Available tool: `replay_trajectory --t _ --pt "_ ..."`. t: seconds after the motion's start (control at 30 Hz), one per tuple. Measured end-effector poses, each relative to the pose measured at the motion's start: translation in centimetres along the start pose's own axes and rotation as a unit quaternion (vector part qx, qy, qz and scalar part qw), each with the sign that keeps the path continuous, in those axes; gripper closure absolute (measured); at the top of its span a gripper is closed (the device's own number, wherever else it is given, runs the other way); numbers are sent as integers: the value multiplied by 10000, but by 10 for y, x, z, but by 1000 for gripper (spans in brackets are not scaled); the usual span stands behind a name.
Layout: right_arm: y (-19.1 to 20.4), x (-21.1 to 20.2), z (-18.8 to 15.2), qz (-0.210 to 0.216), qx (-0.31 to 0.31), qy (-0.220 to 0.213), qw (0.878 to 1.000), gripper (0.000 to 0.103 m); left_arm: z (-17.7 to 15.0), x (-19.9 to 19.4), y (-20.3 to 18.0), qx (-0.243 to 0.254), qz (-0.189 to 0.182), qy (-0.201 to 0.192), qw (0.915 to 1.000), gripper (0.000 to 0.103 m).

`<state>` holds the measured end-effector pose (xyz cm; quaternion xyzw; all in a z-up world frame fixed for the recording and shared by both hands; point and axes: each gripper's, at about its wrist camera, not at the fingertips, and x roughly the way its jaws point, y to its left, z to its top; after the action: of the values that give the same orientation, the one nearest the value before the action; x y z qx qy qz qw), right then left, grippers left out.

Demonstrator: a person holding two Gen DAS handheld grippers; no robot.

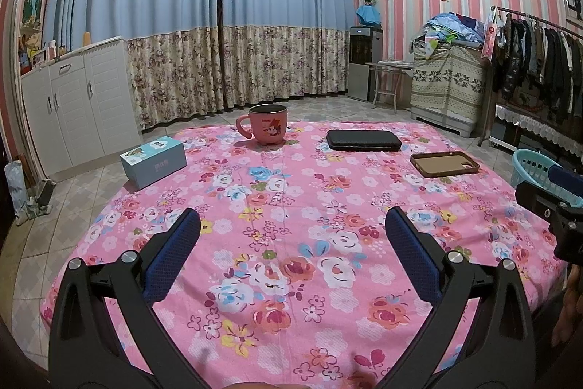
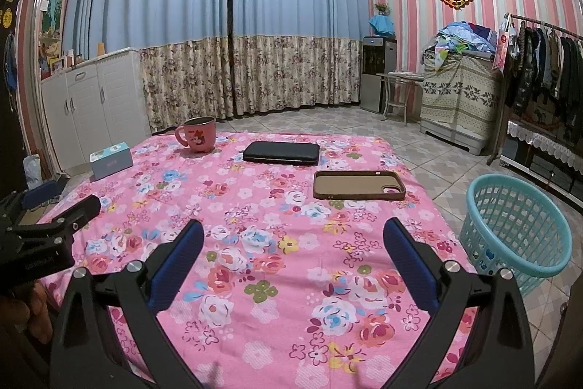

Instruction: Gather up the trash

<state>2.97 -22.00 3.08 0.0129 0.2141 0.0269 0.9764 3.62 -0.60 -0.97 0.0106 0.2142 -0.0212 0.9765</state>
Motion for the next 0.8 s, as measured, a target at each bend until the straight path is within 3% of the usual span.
replay_trajectory --t 0.8 --pt "-1 -4 1 13 1 22 10000 6 4 3 2 -25 9 12 10000 5"
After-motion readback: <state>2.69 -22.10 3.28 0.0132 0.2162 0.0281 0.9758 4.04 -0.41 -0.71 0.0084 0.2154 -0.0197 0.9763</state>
